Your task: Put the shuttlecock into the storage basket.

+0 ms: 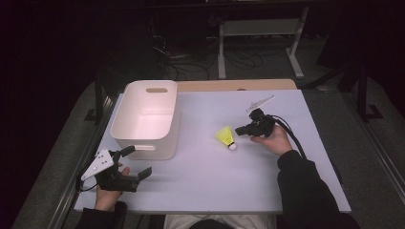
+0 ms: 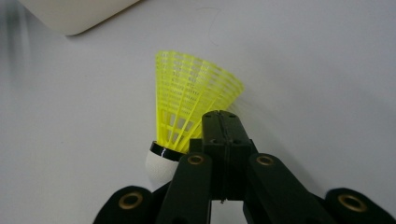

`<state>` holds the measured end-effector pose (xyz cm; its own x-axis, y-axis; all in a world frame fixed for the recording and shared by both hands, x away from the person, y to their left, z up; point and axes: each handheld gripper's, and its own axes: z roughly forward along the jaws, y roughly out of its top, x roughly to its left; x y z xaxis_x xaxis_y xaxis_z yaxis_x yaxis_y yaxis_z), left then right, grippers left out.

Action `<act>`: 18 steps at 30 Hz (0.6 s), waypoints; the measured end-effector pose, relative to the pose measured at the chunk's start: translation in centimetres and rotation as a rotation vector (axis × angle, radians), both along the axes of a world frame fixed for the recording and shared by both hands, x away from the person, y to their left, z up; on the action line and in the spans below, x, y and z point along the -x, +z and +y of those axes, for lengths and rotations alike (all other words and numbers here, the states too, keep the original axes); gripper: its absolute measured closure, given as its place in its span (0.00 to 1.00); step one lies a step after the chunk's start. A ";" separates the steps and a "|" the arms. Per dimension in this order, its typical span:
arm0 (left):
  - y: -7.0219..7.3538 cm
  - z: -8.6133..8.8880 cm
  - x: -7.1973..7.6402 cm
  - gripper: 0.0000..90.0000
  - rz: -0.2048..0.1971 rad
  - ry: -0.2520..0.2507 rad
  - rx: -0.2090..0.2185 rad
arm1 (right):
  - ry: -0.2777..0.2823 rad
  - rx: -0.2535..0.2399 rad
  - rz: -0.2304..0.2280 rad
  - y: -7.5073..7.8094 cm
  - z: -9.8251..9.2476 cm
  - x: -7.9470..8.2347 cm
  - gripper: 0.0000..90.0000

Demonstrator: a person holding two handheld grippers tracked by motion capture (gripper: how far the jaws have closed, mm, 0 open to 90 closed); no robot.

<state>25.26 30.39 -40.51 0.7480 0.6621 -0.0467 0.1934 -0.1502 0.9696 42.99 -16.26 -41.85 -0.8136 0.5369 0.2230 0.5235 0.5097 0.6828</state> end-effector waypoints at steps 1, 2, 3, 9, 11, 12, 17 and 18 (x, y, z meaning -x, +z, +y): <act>0.0 0.0 0.0 0.00 0.000 0.000 0.000 | -0.004 0.001 -0.001 0.1 0.0 0.1 0.98; 0.0 0.0 0.0 0.00 0.000 0.000 0.000 | -0.005 -0.001 -0.001 0.2 -0.1 0.1 0.98; 0.0 0.0 0.0 0.00 0.000 0.000 0.000 | -0.004 0.002 -0.003 0.2 -0.1 0.1 0.98; 0.0 0.0 0.0 0.00 0.000 0.000 0.000 | -0.006 0.006 -0.006 0.9 -0.2 0.6 0.92; 0.0 0.0 0.0 0.00 0.000 0.000 0.000 | -0.004 0.015 -0.010 1.1 -0.1 0.8 0.89; 0.0 0.0 0.0 0.00 0.000 -0.001 0.000 | -0.003 0.019 -0.014 1.2 -0.1 0.9 0.87; 0.0 0.0 0.0 0.00 0.000 -0.001 0.001 | -0.030 0.012 -0.019 1.7 -0.2 1.2 0.72; 0.0 0.0 0.0 0.00 0.000 -0.001 0.000 | -0.042 0.014 -0.019 1.8 -0.2 1.2 0.68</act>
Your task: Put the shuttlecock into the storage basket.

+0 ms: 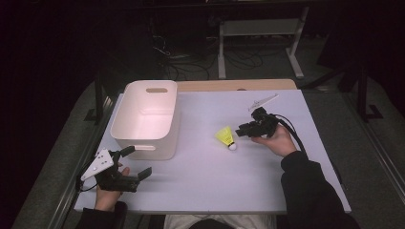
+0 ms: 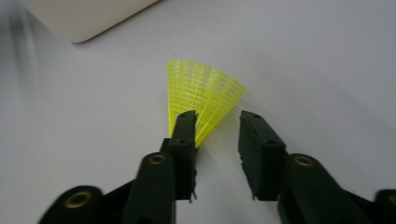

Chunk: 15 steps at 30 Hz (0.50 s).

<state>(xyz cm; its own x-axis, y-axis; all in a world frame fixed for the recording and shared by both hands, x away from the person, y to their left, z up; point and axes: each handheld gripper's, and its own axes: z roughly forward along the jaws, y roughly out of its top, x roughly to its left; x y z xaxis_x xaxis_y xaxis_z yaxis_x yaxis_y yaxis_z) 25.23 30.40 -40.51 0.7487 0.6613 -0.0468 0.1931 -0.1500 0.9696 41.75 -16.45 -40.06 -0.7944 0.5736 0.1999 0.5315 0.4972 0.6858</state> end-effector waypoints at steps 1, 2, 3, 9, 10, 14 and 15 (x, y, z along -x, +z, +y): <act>0.0 0.0 0.0 0.00 0.000 0.000 0.000 | 0.000 0.000 0.000 0.0 0.0 0.0 0.68; 0.0 0.0 0.0 0.00 0.000 0.000 -0.001 | -0.003 -0.002 0.001 0.1 0.0 0.0 0.65; 0.0 0.0 0.0 0.00 0.000 0.000 -0.001 | -0.013 0.000 -0.004 0.2 0.1 0.1 0.55; 0.0 0.0 0.0 0.00 0.000 0.001 -0.001 | -0.029 0.011 0.017 0.6 0.4 0.6 0.26; 0.0 0.0 0.0 0.00 0.000 0.001 0.000 | -0.030 0.014 0.020 0.6 0.5 0.6 0.22; 0.0 0.0 0.0 0.00 0.000 0.000 0.001 | -0.022 0.030 0.022 0.8 1.0 0.9 0.14; 0.0 0.0 0.0 0.00 0.000 0.000 0.000 | -0.016 0.031 0.023 0.8 1.1 1.0 0.12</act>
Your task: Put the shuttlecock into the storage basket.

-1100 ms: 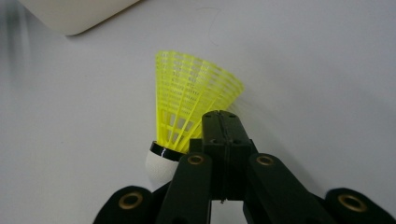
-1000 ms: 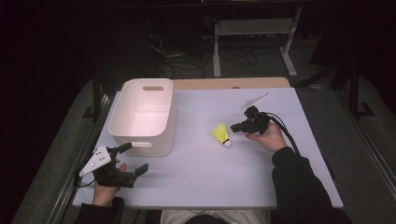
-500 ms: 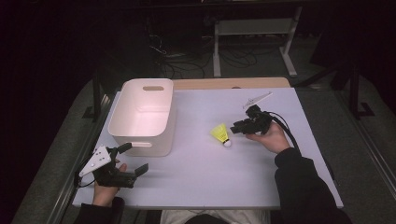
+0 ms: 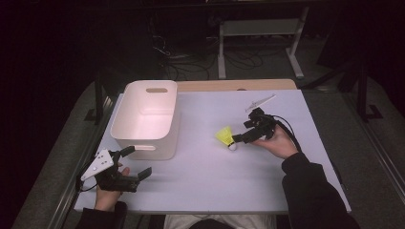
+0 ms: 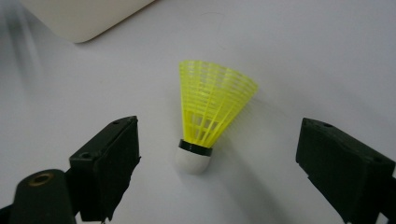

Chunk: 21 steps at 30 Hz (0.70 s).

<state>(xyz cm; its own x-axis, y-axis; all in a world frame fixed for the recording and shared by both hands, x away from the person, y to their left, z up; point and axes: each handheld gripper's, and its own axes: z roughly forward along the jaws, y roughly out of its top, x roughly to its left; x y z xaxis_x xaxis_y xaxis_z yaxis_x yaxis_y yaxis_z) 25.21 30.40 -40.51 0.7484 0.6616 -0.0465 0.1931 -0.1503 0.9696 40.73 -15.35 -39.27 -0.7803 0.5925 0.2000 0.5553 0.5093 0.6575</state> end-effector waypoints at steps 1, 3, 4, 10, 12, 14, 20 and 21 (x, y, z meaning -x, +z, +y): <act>0.0 0.0 0.0 0.00 0.000 0.000 0.000 | 0.002 0.002 0.001 0.0 0.2 0.1 0.09; 0.0 0.0 0.0 0.00 0.000 0.000 -0.001 | 0.003 0.018 -0.004 0.1 0.4 0.3 0.02; 0.0 0.0 0.0 0.00 0.000 0.000 0.000 | 0.000 0.026 -0.009 0.1 0.6 0.4 0.00; 0.0 0.0 0.0 0.00 0.000 0.000 0.001 | 0.001 0.034 -0.015 0.1 1.1 0.7 0.00; 0.0 0.0 0.0 0.00 0.000 -0.001 0.002 | 0.005 0.034 -0.012 0.0 1.2 0.7 0.00; 0.0 0.0 0.0 0.00 0.000 -0.001 0.002 | 0.009 0.037 -0.004 -0.2 1.3 0.7 0.00; 0.0 0.0 0.0 0.00 0.000 -0.001 0.002 | 0.009 0.037 0.010 -1.1 1.5 0.7 0.00; 0.0 0.0 0.0 0.00 -0.001 -0.001 0.001 | 0.006 0.041 0.013 -1.2 1.6 0.7 0.00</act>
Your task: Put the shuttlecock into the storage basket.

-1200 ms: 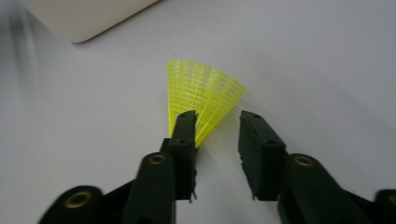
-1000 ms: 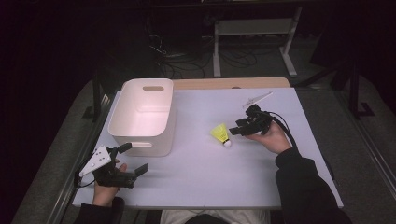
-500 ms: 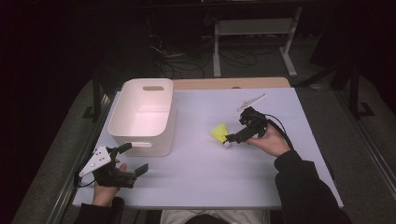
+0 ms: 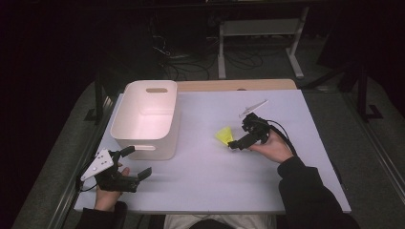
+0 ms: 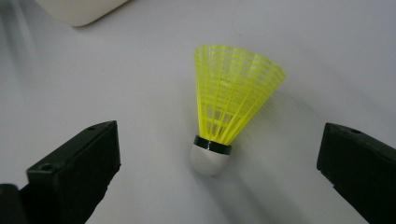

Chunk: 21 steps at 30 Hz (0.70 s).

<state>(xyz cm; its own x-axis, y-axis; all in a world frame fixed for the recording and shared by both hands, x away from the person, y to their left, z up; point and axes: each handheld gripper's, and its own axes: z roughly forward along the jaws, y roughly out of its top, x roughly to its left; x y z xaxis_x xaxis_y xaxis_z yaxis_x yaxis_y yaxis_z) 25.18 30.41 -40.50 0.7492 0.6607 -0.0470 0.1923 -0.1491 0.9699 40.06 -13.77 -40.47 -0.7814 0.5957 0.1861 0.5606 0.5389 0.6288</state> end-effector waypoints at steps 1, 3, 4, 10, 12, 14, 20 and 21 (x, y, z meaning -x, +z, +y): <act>0.0 0.0 0.0 0.00 0.000 0.000 0.000 | 0.000 0.004 0.003 -0.2 0.0 0.0 0.00; 0.0 0.0 0.0 0.00 -0.001 0.000 0.001 | -0.001 0.004 0.005 -0.4 0.1 -0.1 0.00; 0.0 0.0 0.0 0.00 -0.001 0.000 0.001 | 0.000 0.005 0.005 -0.5 0.1 -0.1 0.00; 0.0 0.0 0.0 0.00 -0.001 0.000 0.001 | -0.004 0.004 0.014 -1.1 0.3 -0.2 0.00; 0.0 0.0 0.0 0.00 -0.001 0.000 0.001 | -0.003 0.004 0.014 -1.1 0.4 -0.2 0.00; 0.0 0.0 0.0 0.00 -0.001 -0.001 0.001 | 0.000 0.010 0.016 -1.3 0.6 -0.2 0.00; 0.0 0.0 0.0 0.00 0.001 -0.002 0.003 | -0.005 0.012 0.031 -2.0 0.7 -0.3 0.00; 0.0 0.0 0.0 0.00 0.001 -0.002 0.003 | -0.004 0.013 0.033 -2.1 0.8 -0.3 0.00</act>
<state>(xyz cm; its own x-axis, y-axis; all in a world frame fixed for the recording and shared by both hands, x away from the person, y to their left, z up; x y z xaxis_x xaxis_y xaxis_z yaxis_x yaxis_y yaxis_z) 25.18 30.42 -40.49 0.7504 0.6592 -0.0495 0.1932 -0.1470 0.9701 40.37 -13.02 -42.57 -0.7724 0.6013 0.2044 0.5834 0.5444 0.6027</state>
